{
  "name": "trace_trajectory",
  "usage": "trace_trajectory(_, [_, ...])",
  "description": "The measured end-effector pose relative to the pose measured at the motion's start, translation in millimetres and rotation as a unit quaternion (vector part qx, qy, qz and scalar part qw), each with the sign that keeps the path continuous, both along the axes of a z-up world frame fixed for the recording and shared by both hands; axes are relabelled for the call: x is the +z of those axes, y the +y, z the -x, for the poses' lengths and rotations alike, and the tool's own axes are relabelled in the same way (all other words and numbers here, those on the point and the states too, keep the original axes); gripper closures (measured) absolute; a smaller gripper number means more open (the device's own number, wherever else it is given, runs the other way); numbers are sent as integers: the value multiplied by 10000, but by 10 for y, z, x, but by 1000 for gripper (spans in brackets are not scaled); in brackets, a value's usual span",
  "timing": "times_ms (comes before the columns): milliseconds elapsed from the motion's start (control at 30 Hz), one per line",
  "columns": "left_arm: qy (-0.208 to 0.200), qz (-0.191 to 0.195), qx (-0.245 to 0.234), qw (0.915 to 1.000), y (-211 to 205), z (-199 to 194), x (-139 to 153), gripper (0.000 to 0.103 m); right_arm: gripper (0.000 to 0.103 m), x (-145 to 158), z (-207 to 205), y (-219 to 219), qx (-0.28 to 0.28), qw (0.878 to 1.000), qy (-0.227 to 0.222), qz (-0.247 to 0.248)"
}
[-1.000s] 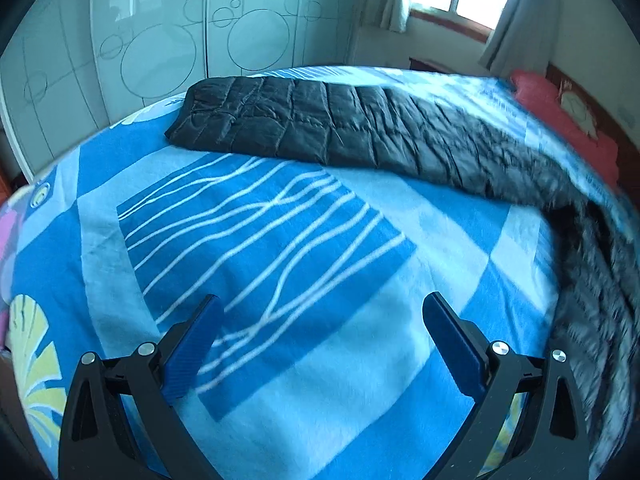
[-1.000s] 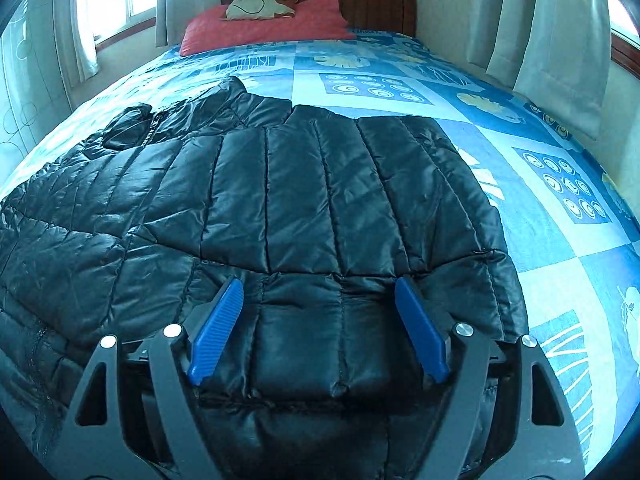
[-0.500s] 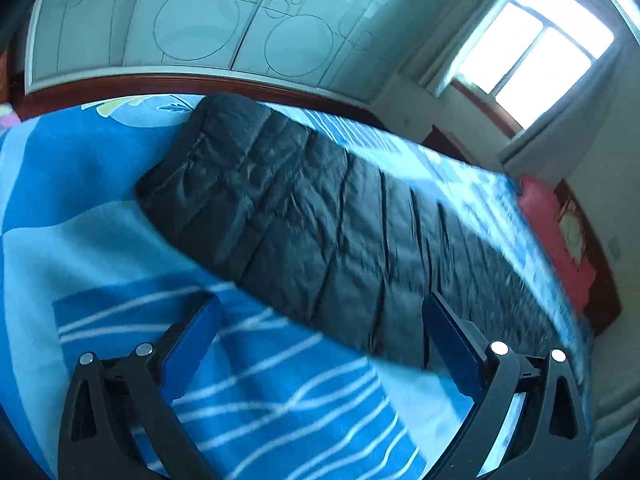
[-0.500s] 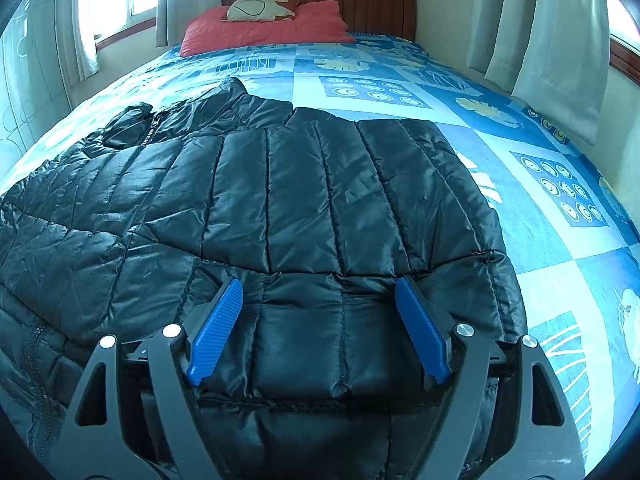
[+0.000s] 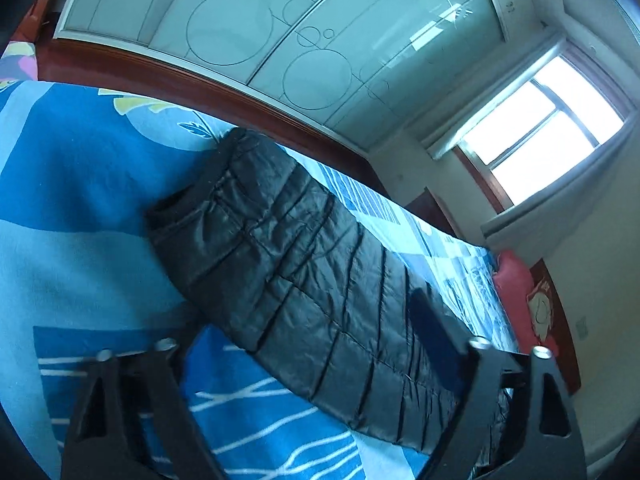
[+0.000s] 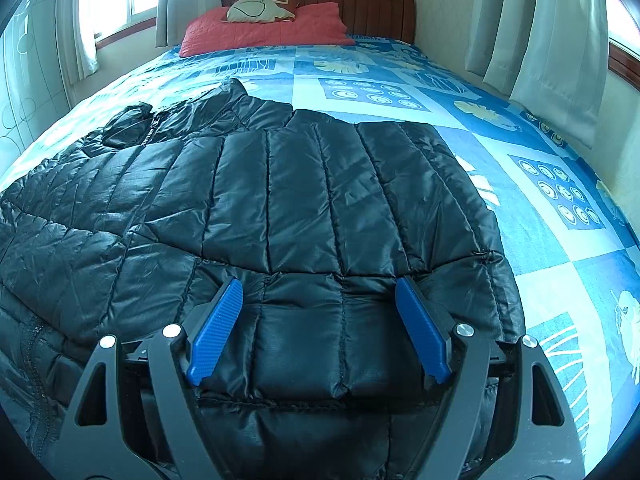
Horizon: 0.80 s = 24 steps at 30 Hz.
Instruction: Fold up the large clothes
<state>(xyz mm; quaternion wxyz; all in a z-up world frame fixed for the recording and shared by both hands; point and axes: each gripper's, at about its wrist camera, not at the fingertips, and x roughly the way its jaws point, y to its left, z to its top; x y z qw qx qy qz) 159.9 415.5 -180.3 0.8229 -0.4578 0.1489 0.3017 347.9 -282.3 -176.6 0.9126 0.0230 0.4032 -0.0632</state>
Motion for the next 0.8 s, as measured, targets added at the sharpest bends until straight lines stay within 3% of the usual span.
trace_trajectory(100, [-73,70,7,9999,68,29,-21,55,24,1,2,-2,2,10000,-1,-1])
trace_trajectory(133, [-182,269,-58,9995,116,35,-66,73,24,0,2,2,2,10000,-2,-3])
trace_trajectory(200, [-198,449,20,9988,172,113,-125,83,24,2,3,1,0,10000,-5,4])
trace_trajectory(267, [-93,253,-29,9996,162,86,-64,93,24,3,4,1,4,10000,-6,2])
trace_trajectory(367, [170,-588,-298,9977,-45,-49,199,95,24,2,5,-2,3,10000,-11,-2])
trace_trajectory(500, [289,-1421,-829,9860,-480,-277,535,95,24,2,8,-1,2,10000,-19,-7])
trace_trajectory(633, [286,-2030,-1516,9670,-1015,-609,791,95,24,3,6,-8,2,10000,-24,-14])
trace_trajectory(800, [202,-2526,-2459,9356,-1832,-1011,1007,95,24,3,4,-16,0,10000,-32,-32])
